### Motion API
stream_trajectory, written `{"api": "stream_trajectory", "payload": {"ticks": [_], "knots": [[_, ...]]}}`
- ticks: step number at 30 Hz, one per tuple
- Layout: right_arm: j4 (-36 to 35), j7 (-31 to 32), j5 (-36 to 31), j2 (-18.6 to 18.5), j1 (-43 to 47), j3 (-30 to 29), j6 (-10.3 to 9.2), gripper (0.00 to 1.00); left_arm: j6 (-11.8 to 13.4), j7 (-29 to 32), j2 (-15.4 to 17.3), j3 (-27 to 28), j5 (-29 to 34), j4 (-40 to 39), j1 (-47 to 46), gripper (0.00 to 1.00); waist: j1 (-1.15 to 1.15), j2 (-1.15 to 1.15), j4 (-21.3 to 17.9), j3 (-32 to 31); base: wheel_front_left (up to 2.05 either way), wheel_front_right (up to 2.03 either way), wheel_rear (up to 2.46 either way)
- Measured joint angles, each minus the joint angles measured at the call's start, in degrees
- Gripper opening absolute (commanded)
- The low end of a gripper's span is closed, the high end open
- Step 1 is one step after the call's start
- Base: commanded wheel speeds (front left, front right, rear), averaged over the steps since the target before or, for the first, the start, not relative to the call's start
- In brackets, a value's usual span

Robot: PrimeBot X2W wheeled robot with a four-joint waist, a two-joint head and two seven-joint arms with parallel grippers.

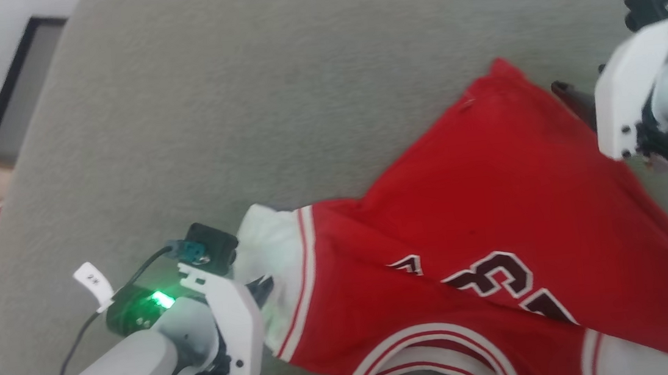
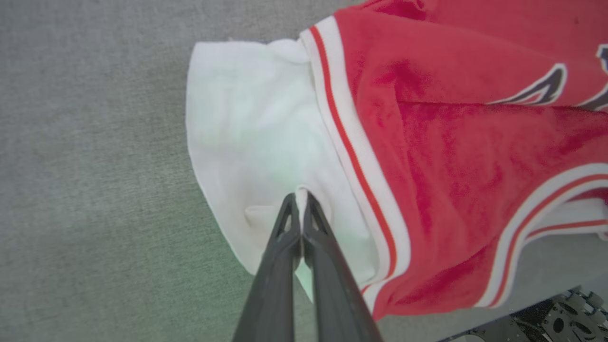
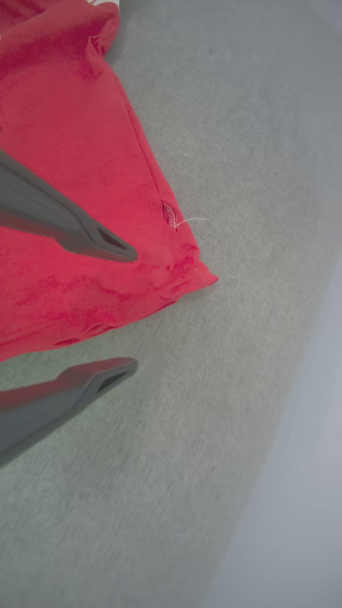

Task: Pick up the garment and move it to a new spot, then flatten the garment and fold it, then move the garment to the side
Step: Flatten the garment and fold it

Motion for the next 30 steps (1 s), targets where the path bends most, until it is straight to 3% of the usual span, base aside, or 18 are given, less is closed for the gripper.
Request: {"api": "stream_trajectory", "payload": {"ticks": [12, 19, 20, 21, 30], "knots": [[20.96, 5.72, 4.78, -5.79, -12.98, 16.93, 0.0, 1.0, -4.01, -2.01, -5.35, -1.15, 0.49, 5.91, -3.48, 0.0, 0.0, 0.0, 7.16, 4.08, 0.0, 0.0, 0.0], [27.94, 8.91, 8.09, -6.64, -17.31, 21.83, 0.0, 1.0, -5.52, -3.11, -6.75, -1.22, 0.41, 9.07, -4.3, 0.0, 0.0, 0.0, 8.49, 4.82, 0.0, 0.0, 0.0], [28.31, 9.14, 8.36, -6.71, -17.84, 22.92, 0.0, 0.37, -5.72, -3.18, -6.84, -1.22, 0.4, 9.44, -4.36, 0.0, 0.0, 0.0, 8.49, 4.79, 0.0, 0.0, 0.0], [28.38, 9.13, 8.87, -6.86, -17.98, 23.85, -0.01, 0.0, -5.79, -3.19, -6.94, -1.21, 0.37, 9.84, -4.38, 0.0, 0.0, 0.0, 8.47, 4.72, 0.0, 0.0, 0.0], [29.19, 2.9, 12.8, -7.77, -19.62, 28.26, 0.0, 0.0, -7.03, -2.26, -4.86, 0.55, -0.21, 11.74, -8.29, 0.0, 0.0, 0.0, 5.71, 3.06, 0.0, 0.0, 0.0]]}}
